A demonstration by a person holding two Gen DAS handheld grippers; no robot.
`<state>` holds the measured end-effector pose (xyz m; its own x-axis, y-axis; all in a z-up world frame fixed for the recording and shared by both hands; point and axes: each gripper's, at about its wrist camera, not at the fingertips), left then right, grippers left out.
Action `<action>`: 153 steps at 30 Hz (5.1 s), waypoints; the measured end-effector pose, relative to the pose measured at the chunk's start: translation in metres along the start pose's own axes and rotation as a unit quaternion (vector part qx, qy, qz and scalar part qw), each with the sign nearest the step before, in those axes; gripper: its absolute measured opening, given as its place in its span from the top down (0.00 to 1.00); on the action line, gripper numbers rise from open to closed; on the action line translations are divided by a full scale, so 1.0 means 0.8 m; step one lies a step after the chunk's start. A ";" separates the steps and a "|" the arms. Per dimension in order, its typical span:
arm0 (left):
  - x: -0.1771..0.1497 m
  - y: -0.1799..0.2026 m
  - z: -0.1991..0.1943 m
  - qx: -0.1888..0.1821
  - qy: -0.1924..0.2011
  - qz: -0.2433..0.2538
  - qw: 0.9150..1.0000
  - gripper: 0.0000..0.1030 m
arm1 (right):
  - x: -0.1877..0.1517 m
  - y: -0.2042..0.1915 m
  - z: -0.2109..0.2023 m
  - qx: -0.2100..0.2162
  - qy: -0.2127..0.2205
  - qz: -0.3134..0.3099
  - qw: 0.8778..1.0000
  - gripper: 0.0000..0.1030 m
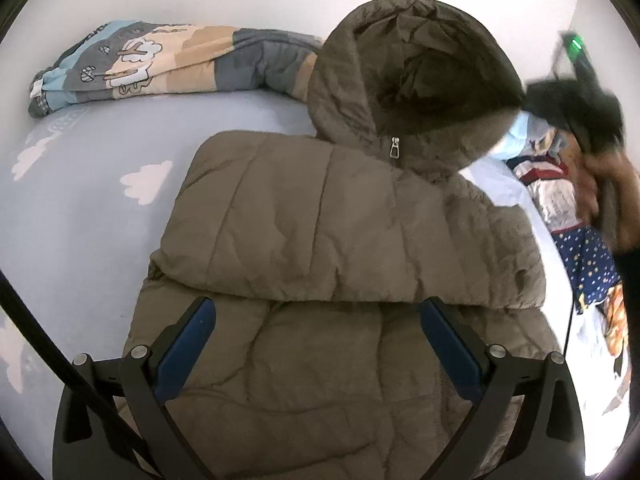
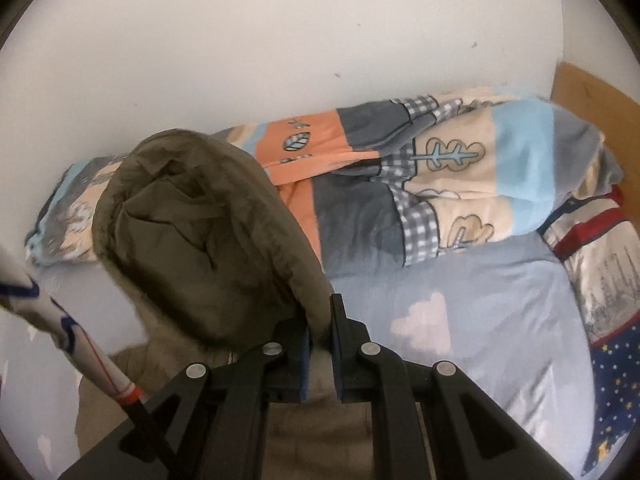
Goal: Fold large clothes
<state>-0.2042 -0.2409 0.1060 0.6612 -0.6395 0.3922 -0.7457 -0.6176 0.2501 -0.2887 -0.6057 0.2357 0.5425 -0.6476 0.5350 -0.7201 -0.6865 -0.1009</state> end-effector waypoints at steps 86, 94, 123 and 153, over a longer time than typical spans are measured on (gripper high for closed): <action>0.041 0.045 0.060 0.063 -0.046 -0.004 0.997 0.00 | -0.250 -0.060 -0.013 0.059 -0.067 -0.017 0.996 0.32; 0.045 0.037 0.096 0.069 -0.085 -0.013 0.994 0.00 | -0.266 -0.050 0.046 0.032 -0.115 -0.027 0.992 0.31; -0.232 0.106 -0.062 0.094 -0.048 0.089 0.990 0.00 | -0.537 0.011 -0.164 0.067 -0.113 0.065 0.989 0.20; -0.338 0.035 -0.019 0.203 0.000 0.028 0.979 0.00 | -0.630 -0.027 -0.118 -0.049 -0.148 -0.018 0.988 0.07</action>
<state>-0.4054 -0.0781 0.0205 0.6206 -0.6767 0.3961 -0.6857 -0.7134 -0.1445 -0.5875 -0.2333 0.0469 0.6608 -0.7012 0.2675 -0.7285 -0.6851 0.0037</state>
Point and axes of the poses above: each gripper's, at about its wrist camera, not at the fingertips, and z roughly the way its jaws point, y to its right, x to its top, and after that the axes turned 15 degrees about -y, right-handed
